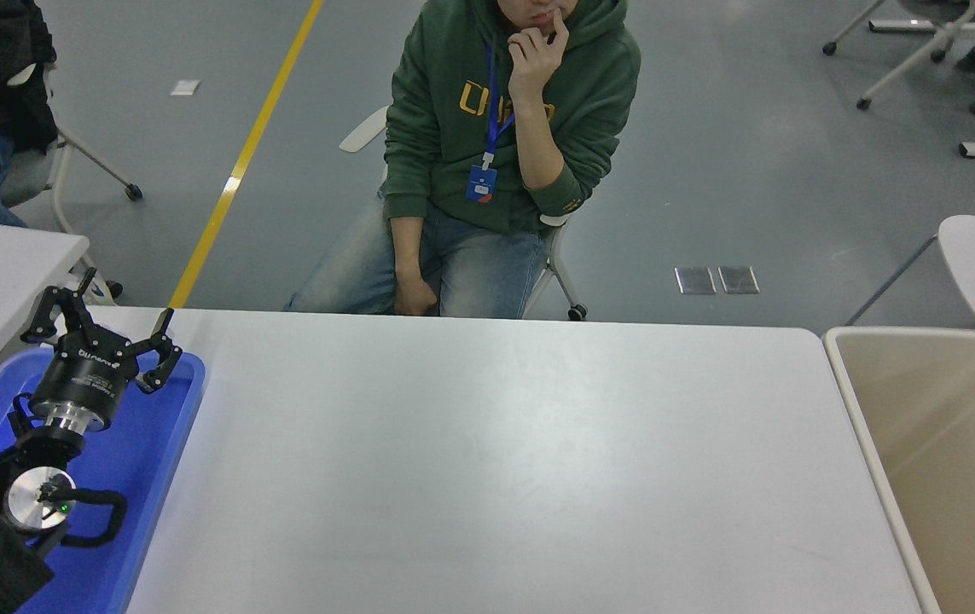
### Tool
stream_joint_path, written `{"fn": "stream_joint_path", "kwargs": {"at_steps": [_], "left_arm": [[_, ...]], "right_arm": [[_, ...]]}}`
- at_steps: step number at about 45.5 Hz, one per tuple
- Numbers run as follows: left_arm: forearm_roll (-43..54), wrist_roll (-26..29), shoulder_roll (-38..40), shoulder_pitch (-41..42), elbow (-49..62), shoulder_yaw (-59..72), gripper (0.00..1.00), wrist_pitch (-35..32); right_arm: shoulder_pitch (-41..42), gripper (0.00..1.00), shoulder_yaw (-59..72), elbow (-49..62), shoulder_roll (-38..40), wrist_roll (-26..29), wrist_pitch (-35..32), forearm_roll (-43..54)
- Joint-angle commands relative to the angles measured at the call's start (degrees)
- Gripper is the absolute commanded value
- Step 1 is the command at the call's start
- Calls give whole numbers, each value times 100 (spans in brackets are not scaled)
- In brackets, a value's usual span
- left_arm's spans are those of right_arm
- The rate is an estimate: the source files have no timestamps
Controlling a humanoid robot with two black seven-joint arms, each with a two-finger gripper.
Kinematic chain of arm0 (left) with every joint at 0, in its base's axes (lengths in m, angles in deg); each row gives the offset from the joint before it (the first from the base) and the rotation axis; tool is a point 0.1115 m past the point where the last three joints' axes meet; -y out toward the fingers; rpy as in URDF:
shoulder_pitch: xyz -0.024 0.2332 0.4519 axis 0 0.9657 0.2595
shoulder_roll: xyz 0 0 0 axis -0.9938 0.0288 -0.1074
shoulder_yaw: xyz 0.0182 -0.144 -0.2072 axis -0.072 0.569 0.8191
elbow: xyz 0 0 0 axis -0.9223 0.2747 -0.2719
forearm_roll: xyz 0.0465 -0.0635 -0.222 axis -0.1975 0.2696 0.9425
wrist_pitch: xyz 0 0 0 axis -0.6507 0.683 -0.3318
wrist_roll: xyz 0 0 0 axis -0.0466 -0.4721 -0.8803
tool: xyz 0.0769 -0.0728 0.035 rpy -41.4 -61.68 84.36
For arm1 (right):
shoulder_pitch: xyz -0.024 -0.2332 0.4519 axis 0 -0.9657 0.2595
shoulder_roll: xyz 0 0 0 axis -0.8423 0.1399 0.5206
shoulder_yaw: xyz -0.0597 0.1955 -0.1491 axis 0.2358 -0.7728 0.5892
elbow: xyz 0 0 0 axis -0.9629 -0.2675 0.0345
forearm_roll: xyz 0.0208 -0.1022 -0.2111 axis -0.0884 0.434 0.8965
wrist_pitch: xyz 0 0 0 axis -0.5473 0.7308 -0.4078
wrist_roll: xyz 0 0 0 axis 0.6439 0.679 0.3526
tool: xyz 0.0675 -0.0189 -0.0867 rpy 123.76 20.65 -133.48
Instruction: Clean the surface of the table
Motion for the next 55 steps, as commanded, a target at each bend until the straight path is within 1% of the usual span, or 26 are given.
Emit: {"fn": "stream_joint_path", "kwargs": {"at_steps": [1,15,16,21,32,44,49,55], "left_arm": [[-1,-1,0,0,-1,0,100,0],[-1,-1,0,0,-1,0,100,0],[-1,-1,0,0,-1,0,100,0],[-1,-1,0,0,-1,0,100,0],[-1,-1,0,0,-1,0,100,0],[-1,-1,0,0,-1,0,100,0],[-1,-1,0,0,-1,0,100,0],[-1,-1,0,0,-1,0,100,0]], "right_arm": [[-621,0,17,1900,-1221,7,21,-1230],[-1342,0,-10,3913,-2812,51,29,-2408],[-1420,0,-10,4193,-3048,86,29,-2609],[-1553,0,-27,4687,-3481,306,108,-3050],[-1623,0,-80,4767,-3850,1158,636,-3744],[-1694,0,-80,4767,-4184,1975,689,-4518],[-1694,0,-80,4767,-4255,2345,689,-4545],[-1694,0,-80,4767,-4360,2556,732,-4545]]}}
